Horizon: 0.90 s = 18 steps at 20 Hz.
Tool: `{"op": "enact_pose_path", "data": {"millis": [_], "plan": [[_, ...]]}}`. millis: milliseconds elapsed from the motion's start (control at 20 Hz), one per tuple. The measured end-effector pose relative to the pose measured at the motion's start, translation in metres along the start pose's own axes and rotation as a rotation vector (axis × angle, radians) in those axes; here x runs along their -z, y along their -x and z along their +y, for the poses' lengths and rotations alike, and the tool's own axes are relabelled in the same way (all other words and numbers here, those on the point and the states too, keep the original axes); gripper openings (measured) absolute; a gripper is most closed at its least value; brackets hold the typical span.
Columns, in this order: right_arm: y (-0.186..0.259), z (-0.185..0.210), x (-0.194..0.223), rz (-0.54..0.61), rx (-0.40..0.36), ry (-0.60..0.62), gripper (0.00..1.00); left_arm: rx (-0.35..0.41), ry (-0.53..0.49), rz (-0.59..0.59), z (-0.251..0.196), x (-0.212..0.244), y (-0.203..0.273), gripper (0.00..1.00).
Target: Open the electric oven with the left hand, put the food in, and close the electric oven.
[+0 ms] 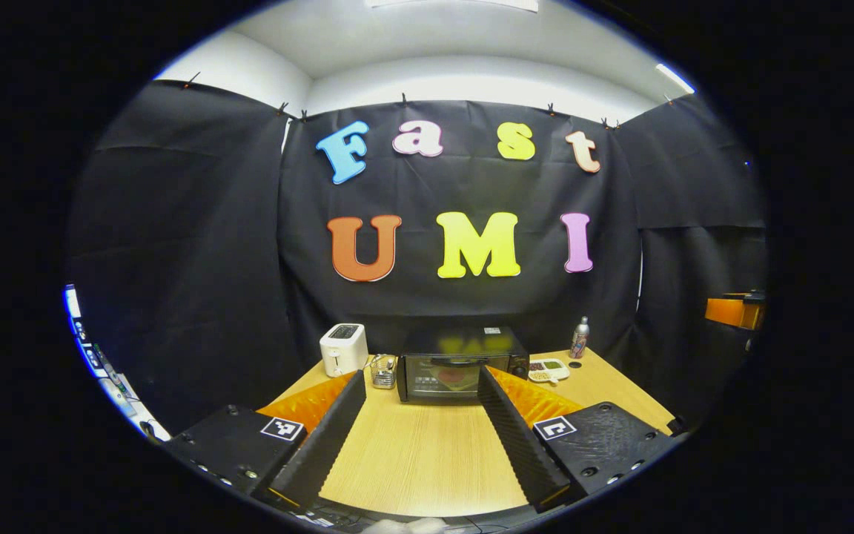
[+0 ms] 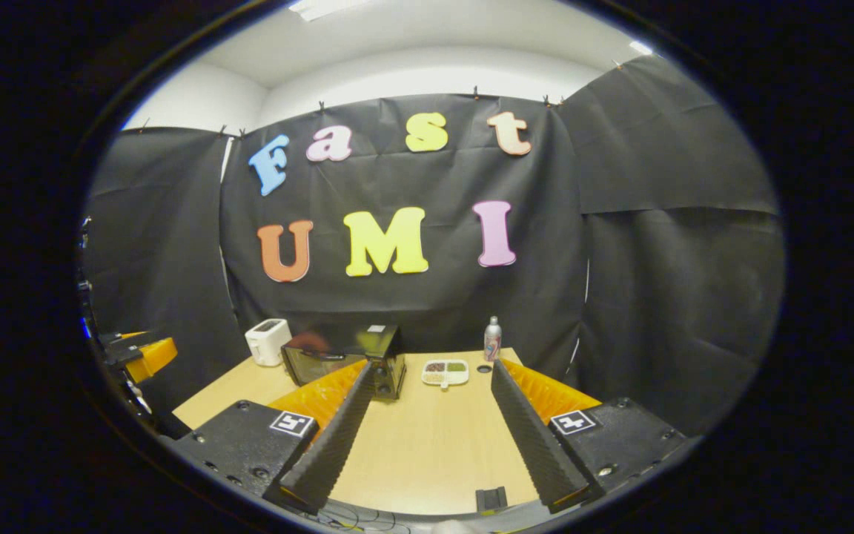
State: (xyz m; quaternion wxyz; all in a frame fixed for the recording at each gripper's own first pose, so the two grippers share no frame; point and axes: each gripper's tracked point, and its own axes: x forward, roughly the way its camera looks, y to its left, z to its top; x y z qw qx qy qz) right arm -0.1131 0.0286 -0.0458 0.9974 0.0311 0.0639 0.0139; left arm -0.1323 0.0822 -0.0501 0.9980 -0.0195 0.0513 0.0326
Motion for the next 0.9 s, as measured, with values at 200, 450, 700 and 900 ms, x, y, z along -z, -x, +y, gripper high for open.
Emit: {"op": "enact_pose_path", "data": {"millis": [200,450,700,900], "plan": [[0.043,-0.012,0.011,-0.016,0.021,-0.022,0.96,0.025,-0.020,-0.050,-0.018,-0.018,0.047,0.97],[0.077,-0.022,-0.005,-0.075,0.049,0.038,0.96,0.055,-0.008,-0.072,-0.036,-0.028,0.071,0.96],[0.080,-0.013,-0.020,-0.117,0.023,0.059,0.96,0.083,-0.013,-0.086,-0.055,-0.037,0.070,0.96],[0.073,-0.011,-0.024,-0.115,0.015,0.058,0.96,0.086,0.007,-0.091,-0.060,-0.044,0.062,0.96]]}}
